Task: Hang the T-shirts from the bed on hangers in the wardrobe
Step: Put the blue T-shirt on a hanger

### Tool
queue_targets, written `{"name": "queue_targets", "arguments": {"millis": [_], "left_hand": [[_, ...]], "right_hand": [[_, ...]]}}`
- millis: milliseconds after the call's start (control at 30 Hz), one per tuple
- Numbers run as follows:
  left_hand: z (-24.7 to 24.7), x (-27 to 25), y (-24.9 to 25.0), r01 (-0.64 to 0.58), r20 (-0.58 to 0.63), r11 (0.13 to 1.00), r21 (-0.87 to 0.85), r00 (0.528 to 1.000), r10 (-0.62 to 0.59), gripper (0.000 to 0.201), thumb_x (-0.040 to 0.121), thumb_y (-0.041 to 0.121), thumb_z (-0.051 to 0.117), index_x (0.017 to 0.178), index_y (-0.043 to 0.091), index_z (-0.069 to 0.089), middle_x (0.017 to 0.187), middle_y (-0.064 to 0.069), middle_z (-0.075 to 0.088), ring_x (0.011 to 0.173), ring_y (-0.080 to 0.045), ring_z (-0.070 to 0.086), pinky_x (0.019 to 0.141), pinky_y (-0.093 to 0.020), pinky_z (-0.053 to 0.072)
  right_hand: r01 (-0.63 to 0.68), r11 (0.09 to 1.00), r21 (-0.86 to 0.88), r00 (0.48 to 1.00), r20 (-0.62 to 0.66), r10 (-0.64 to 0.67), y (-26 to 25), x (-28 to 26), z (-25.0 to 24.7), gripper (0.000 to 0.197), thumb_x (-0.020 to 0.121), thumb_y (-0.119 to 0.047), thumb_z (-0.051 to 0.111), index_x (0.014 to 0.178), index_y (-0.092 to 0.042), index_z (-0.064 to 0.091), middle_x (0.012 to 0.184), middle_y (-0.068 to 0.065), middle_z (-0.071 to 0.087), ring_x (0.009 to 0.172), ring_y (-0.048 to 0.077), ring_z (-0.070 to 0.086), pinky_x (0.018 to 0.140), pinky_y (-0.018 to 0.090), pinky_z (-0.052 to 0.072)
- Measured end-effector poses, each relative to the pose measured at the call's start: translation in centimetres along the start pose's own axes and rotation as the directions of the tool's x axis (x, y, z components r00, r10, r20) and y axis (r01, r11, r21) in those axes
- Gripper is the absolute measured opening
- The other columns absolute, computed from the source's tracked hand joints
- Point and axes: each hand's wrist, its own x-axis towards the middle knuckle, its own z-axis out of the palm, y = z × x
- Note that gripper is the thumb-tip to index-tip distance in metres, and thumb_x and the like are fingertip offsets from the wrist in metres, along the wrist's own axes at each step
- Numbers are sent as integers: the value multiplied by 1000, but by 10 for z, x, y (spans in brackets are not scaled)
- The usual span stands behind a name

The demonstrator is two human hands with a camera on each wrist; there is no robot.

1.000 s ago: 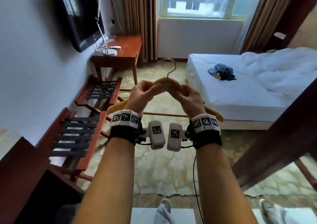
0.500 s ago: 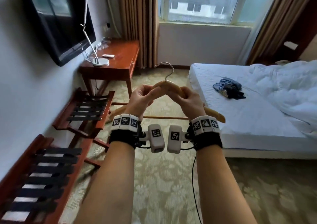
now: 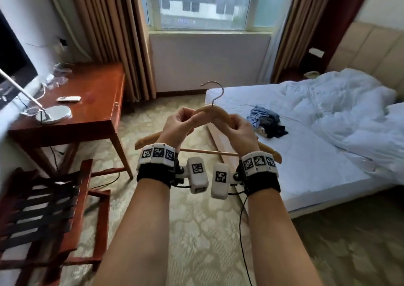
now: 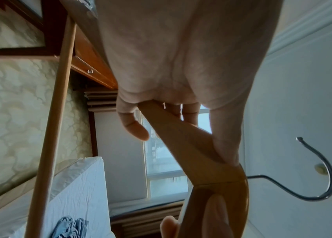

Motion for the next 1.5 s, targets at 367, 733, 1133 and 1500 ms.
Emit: {"name": "queue_targets", "arguments": {"millis": [367,733,1133,1500], "left_hand": [[76,257,-53,60,202,997,58,977,-71,35,72,41,83,87,18,61,76,2,53,68,-10,46,67,-27,40],[194,506,-69,56,261,995,77,963,-74,27,84,32,76,93,14,59,89,-10,50,74,-15,46,66,-28,37],[306,720,-149,90,453,992,83,884,-119,24,84,30,77,87,15,58,76,0,51,67,-12,44,63,-26,37],[396,911,-211,70,705,983,171,688,-171,36,73,43,78,80,15,57,58,9,47,50,-5,39,51,-20,31]], "right_hand": [[-143,986,87,976,-152,155,78,219,-29,31,83,-54,73,98,-28,67,87,-7,68,80,7,60,76,20,47],[-167,985,51,948,-266,175,142,465,-106,42,72,-73,68,91,-36,64,77,-15,67,91,18,66,97,49,46],[-294,956,-4,893,-358,273,242,649,-164,28,77,-74,61,88,-47,62,70,-23,64,91,15,62,105,55,38],[-406,907,111,834,-362,417,315,806,-202,27,88,-29,75,101,-6,69,69,-3,61,65,11,54,68,25,46]]}}
